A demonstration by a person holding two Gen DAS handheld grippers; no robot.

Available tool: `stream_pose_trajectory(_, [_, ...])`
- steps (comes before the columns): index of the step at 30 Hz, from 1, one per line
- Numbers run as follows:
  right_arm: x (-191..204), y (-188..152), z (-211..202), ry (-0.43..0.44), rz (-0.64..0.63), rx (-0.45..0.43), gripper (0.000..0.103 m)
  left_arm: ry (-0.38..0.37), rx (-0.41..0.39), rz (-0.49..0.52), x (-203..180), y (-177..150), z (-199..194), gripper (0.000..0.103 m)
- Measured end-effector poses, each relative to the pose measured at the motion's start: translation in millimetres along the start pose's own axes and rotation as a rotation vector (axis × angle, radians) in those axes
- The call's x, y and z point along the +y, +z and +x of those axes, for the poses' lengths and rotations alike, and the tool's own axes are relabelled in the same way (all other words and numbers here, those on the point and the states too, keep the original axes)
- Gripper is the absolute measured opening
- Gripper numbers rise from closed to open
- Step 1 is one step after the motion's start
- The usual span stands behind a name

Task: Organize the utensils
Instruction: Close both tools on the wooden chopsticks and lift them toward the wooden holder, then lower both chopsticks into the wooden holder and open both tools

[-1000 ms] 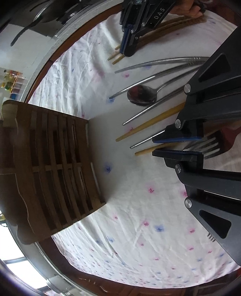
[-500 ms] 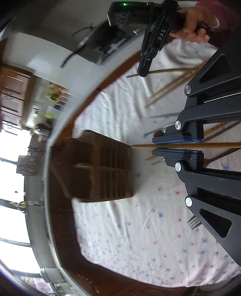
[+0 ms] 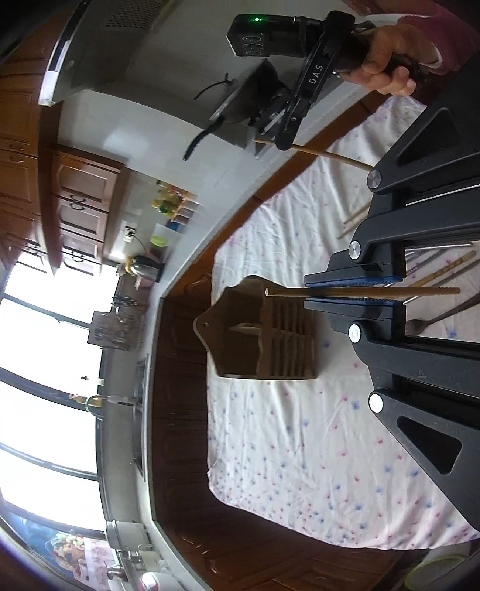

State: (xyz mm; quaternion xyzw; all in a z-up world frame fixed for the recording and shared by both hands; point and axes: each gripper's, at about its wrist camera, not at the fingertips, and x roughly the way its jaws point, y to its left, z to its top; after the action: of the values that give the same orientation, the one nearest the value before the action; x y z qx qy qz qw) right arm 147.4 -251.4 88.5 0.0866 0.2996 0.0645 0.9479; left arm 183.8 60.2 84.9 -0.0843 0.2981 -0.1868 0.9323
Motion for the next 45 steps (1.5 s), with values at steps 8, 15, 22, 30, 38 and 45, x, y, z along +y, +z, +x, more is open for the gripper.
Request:
stream_pose_trajectory(8, [3.7,12.3,0.0,0.018,0.009,-0.039,0.005,0.003,-0.059,-0.008,5.0,7.7,-5.3,0.003])
stream_pose_trajectory(15, [4.4,33.4,11.8,0.039,0.032,-0.085,0.006,0.014,-0.11,-0.02,12.5,23.6,-3.7,0.003])
stream_pose_trajectory(22, [7.7,73.9,31.0,0.049,0.057,-0.167,0.006,0.034,-0.175,-0.021,22.5,51.3,3.8,0.003])
stream_pose_trajectory(30, [10.3,125.2,60.5,0.038,0.094,-0.279,0.006,0.075,-0.264,0.0,29.5,96.3,31.9,0.003])
stream_pose_trajectory(38, [-4.2,143.1,109.6,0.047,0.138,-0.353,0.006,0.138,-0.326,-0.013,44.4,112.3,90.8,0.003])
stream_pose_trajectory(45, [-14.6,104.8,154.1,0.014,0.166,-0.367,0.006,0.176,-0.313,-0.075,54.6,81.0,160.6,0.003])
